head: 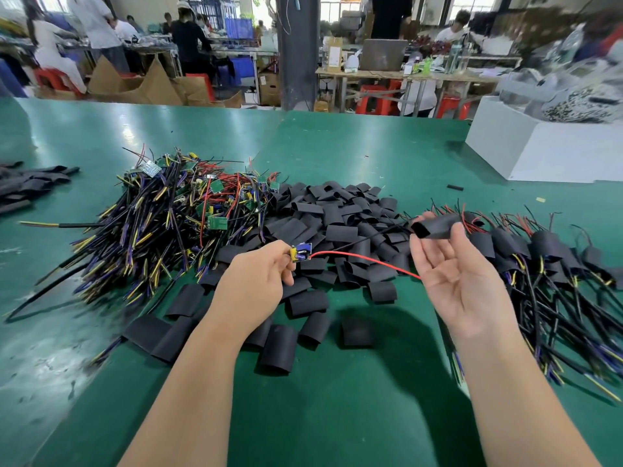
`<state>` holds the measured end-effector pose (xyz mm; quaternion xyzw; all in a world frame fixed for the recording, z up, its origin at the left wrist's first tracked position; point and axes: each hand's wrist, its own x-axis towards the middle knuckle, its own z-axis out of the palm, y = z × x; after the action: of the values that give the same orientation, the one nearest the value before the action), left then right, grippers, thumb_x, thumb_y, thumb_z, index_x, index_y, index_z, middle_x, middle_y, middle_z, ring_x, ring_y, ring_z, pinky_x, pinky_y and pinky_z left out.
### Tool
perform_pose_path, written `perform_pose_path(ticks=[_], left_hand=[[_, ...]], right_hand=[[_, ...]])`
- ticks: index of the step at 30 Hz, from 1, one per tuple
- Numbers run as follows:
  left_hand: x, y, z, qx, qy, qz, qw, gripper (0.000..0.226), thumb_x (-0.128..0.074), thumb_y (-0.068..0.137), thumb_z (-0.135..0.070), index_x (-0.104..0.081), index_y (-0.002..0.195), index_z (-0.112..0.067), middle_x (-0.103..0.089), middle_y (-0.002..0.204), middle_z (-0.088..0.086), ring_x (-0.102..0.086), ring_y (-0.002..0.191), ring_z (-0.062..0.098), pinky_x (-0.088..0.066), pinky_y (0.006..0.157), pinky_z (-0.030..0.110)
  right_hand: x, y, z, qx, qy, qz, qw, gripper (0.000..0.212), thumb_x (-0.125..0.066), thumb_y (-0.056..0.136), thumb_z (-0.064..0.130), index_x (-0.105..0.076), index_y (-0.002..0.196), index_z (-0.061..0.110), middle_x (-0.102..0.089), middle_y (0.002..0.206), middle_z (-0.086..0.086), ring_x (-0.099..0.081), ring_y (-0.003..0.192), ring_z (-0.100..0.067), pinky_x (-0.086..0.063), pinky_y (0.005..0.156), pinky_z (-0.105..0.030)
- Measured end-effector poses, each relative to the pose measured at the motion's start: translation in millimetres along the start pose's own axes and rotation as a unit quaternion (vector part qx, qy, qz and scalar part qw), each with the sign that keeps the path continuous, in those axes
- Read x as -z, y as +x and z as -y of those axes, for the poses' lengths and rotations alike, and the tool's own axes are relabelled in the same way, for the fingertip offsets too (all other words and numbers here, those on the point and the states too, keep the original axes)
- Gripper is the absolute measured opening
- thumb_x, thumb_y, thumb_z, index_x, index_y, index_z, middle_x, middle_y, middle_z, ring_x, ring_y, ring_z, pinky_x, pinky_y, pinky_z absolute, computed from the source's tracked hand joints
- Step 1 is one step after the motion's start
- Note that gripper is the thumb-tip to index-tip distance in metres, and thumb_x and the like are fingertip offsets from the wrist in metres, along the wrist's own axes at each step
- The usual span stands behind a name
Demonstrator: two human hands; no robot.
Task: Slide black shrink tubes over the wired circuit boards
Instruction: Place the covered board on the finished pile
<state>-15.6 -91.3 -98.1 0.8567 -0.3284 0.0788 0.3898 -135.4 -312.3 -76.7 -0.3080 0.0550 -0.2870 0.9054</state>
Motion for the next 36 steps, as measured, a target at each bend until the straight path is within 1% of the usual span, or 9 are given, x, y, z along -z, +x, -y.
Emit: perform_pose_path(ticks=[5,11,14,16,18,24,28,33,36], left_hand=[[-1,-1,0,0.005,0.004,0.016,1.000,0.024,-0.041,0.100,-0.015,-0.056,0.083,-0.023,-0.064,0.068,-0.011,-0.059,0.066,0.008,-0.051,0.066,0.036],[-1,0,0,0.016,0.014,0.017,1.000,0.026,-0.041,0.100,-0.014,-0.056,0.082,-0.024,-0.064,0.066,-0.010,-0.051,0.056,0.002,-0.040,0.055,0.023],[-1,0,0,0.036,0.005,0.013,0.999,0.029,-0.041,0.099,-0.013,-0.055,0.078,-0.026,-0.063,0.063,-0.009,-0.049,0.052,-0.001,-0.034,0.050,0.014],[-1,1,0,0.052,-0.009,0.017,0.998,0.031,-0.041,0.100,-0.013,-0.055,0.076,-0.026,-0.063,0.062,-0.008,-0.048,0.048,-0.001,-0.035,0.049,0.012],[-1,2,0,0.069,-0.015,0.023,0.997,0.032,-0.041,0.100,-0.013,-0.055,0.075,-0.026,-0.064,0.062,-0.008,-0.047,0.045,-0.001,-0.036,0.048,0.011],[0,2,0,0.088,-0.009,0.028,0.996,0.033,-0.041,0.100,-0.014,-0.056,0.073,-0.025,-0.064,0.062,-0.007,-0.049,0.048,-0.004,-0.036,0.049,0.009],[0,1,-1,0.085,0.009,0.026,0.996,0.032,-0.041,0.099,-0.013,-0.056,0.074,-0.024,-0.064,0.062,-0.007,-0.050,0.052,-0.007,-0.036,0.050,0.009],[-1,0,-3,0.070,0.004,0.009,0.997,0.028,-0.045,0.098,-0.011,-0.062,0.078,-0.019,-0.065,0.061,-0.009,-0.054,0.058,-0.007,-0.036,0.055,0.006],[-6,-2,-11,0.030,-0.025,0.040,0.998,0.024,-0.049,0.097,-0.012,-0.068,0.084,-0.019,-0.068,0.066,-0.013,-0.058,0.068,-0.009,-0.037,0.062,0.002]], right_hand=[[-16,-5,-6,-0.006,0.047,-0.015,0.999,0.023,-0.060,0.077,0.021,-0.077,0.066,0.011,-0.075,0.084,-0.004,-0.072,0.085,-0.013,-0.058,0.071,-0.026],[-14,-14,-1,-0.046,0.016,0.099,0.994,0.032,-0.049,0.086,0.022,-0.079,0.088,0.013,-0.074,0.104,-0.004,-0.070,0.099,-0.017,-0.058,0.072,-0.025],[-12,-14,-1,-0.058,0.006,0.150,0.987,0.022,-0.071,0.079,0.023,-0.076,0.099,0.017,-0.072,0.110,-0.004,-0.068,0.103,-0.018,-0.059,0.072,-0.029],[-9,-12,0,-0.070,0.006,0.178,0.981,0.039,-0.086,0.068,0.027,-0.074,0.104,0.018,-0.070,0.113,-0.003,-0.067,0.106,-0.018,-0.058,0.074,-0.032],[-8,-11,0,-0.075,-0.002,0.186,0.980,0.045,-0.088,0.064,0.029,-0.073,0.106,0.020,-0.069,0.116,-0.001,-0.066,0.107,-0.016,-0.057,0.073,-0.032],[-11,-14,-3,-0.055,-0.022,0.179,0.982,0.050,-0.089,0.063,0.029,-0.070,0.110,0.022,-0.068,0.120,0.003,-0.063,0.113,-0.016,-0.058,0.074,-0.031],[-13,-14,-4,-0.063,-0.012,0.142,0.988,0.079,-0.091,0.060,0.027,-0.051,0.126,0.012,-0.067,0.122,-0.002,-0.065,0.110,-0.015,-0.058,0.074,-0.029],[-13,-13,-10,-0.050,-0.044,0.061,0.996,0.037,-0.061,0.080,0.018,-0.057,0.117,0.013,-0.069,0.118,-0.004,-0.070,0.097,-0.015,-0.057,0.072,-0.028],[-12,-10,-17,-0.053,-0.051,0.003,0.997,0.048,-0.065,0.074,0.012,-0.054,0.120,0.012,-0.072,0.104,-0.003,-0.070,0.083,-0.015,-0.057,0.071,-0.031]])
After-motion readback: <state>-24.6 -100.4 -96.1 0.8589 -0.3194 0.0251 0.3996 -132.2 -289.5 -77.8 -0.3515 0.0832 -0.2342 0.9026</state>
